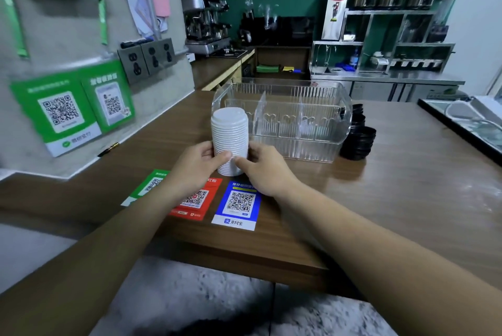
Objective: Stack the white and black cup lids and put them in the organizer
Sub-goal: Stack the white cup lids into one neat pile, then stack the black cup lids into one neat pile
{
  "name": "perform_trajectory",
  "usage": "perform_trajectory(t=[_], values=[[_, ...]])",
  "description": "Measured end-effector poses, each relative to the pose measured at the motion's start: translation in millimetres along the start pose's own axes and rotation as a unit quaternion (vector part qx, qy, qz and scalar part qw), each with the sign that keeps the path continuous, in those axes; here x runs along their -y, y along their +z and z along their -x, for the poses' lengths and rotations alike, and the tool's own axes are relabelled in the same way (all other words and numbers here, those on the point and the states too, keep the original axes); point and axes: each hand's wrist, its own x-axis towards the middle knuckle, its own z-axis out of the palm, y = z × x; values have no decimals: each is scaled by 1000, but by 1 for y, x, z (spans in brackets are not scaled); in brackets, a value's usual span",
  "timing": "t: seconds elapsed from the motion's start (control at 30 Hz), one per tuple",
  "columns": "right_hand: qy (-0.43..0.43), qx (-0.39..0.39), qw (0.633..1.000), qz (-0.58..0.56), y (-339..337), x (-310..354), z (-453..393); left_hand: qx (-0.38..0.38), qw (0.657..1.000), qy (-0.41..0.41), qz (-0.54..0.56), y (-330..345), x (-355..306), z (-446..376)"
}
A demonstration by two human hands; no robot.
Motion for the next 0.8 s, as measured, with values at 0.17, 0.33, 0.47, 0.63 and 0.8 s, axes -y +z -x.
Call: perform_trajectory(t=[0.17,0.33,0.47,0.63,0.8], values=[[25,12,999,-18,-10,0,14,-50,995,-16,-80,1,4,8],[22,10,1000,3,-35,-15,30,-197,971,30,-131,21,-9,38],[11,-19,1000,5,-60,-24,46,-120,986,102,-62,70,-33,38],[-26,-73,993,93,-115,-51,63,-14,988,149,-29,135,-52,15],[-8,-139,980,139,-171,-82,70,55,985,157,-53,189,-67,-7]])
